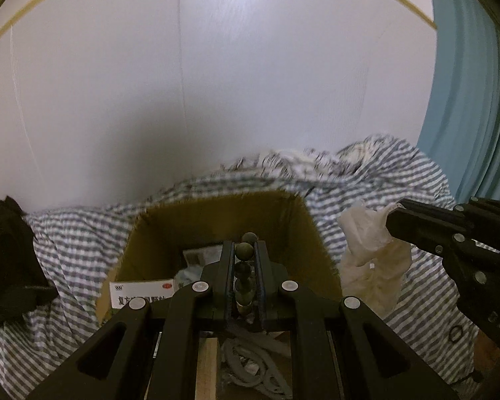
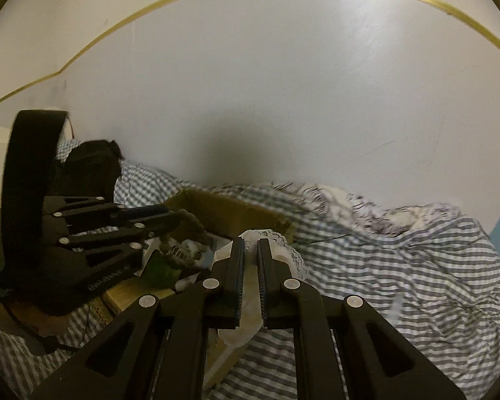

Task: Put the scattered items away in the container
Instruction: 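Carry the bead bracelet and white cloth over the cardboard box, then open both tools to drop the bracelet and cloth into the box, then withdraw both tools from the box toward the white comb and black hair tie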

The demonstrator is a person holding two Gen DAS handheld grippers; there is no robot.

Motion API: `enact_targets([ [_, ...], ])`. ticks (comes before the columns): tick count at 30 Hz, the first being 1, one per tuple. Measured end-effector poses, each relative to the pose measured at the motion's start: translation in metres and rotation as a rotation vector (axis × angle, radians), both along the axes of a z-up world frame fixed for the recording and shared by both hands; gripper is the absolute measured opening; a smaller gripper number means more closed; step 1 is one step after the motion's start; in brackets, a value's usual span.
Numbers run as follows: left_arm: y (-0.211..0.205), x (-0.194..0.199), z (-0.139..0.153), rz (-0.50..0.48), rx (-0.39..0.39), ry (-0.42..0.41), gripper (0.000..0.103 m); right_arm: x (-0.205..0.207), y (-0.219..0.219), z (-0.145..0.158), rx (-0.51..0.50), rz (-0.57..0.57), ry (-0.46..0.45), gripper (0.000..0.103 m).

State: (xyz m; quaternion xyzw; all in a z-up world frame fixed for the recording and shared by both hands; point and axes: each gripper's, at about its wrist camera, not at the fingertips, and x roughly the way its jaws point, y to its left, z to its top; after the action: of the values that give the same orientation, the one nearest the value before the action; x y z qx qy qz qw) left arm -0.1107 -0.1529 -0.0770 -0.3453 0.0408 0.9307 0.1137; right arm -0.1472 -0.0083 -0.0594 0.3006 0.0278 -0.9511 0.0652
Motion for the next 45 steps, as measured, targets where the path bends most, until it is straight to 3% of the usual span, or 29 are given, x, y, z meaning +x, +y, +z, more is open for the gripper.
enact_targets([
  [11,-0.024,-0.029,-0.052,0.039,0.008,-0.141,0.012,-0.051,-0.035,-0.06,0.008,0.065,-0.126,0.007],
  [17,-0.03,-0.033,-0.053,0.031,0.05,-0.162,0.014,-0.065,-0.044,-0.088,0.014,0.08,-0.214,0.008],
  [19,-0.028,-0.033,-0.05,0.026,0.041,-0.161,0.015,-0.065,-0.046,-0.092,0.038,0.087,-0.221,0.011],
  [20,-0.029,-0.032,-0.048,0.027,0.039,-0.158,0.018,-0.065,-0.048,-0.092,0.05,0.09,-0.219,0.02],
  [21,-0.029,-0.032,-0.046,0.028,0.042,-0.155,0.022,-0.064,-0.048,-0.091,0.06,0.09,-0.212,0.032],
  [23,-0.032,-0.031,-0.04,0.045,0.048,-0.145,0.031,-0.061,-0.046,-0.087,0.061,0.081,-0.192,0.045],
  [29,-0.036,-0.023,-0.009,0.074,0.072,-0.096,0.037,-0.047,-0.032,-0.064,0.044,0.051,-0.138,0.048],
  [32,-0.031,-0.013,0.012,0.087,0.103,-0.053,0.06,-0.036,-0.02,-0.047,0.034,0.021,-0.096,0.063],
  [33,-0.03,-0.007,0.018,0.086,0.133,-0.038,0.061,-0.03,-0.015,-0.039,0.033,0.008,-0.074,0.07],
  [37,-0.02,0.011,0.047,0.06,0.22,0.01,0.067,-0.008,0.004,-0.011,0.033,-0.032,-0.006,0.074],
  [39,-0.01,0.021,0.062,0.059,0.22,0.052,0.086,0.003,0.014,0.0,0.035,-0.047,0.012,0.076],
  [41,-0.001,0.032,0.075,0.06,0.223,0.096,0.096,0.015,0.027,0.012,0.035,-0.071,0.034,0.083],
  [45,0.017,0.055,0.101,0.051,0.249,0.185,0.103,0.042,0.055,0.035,0.031,-0.138,0.083,0.091],
])
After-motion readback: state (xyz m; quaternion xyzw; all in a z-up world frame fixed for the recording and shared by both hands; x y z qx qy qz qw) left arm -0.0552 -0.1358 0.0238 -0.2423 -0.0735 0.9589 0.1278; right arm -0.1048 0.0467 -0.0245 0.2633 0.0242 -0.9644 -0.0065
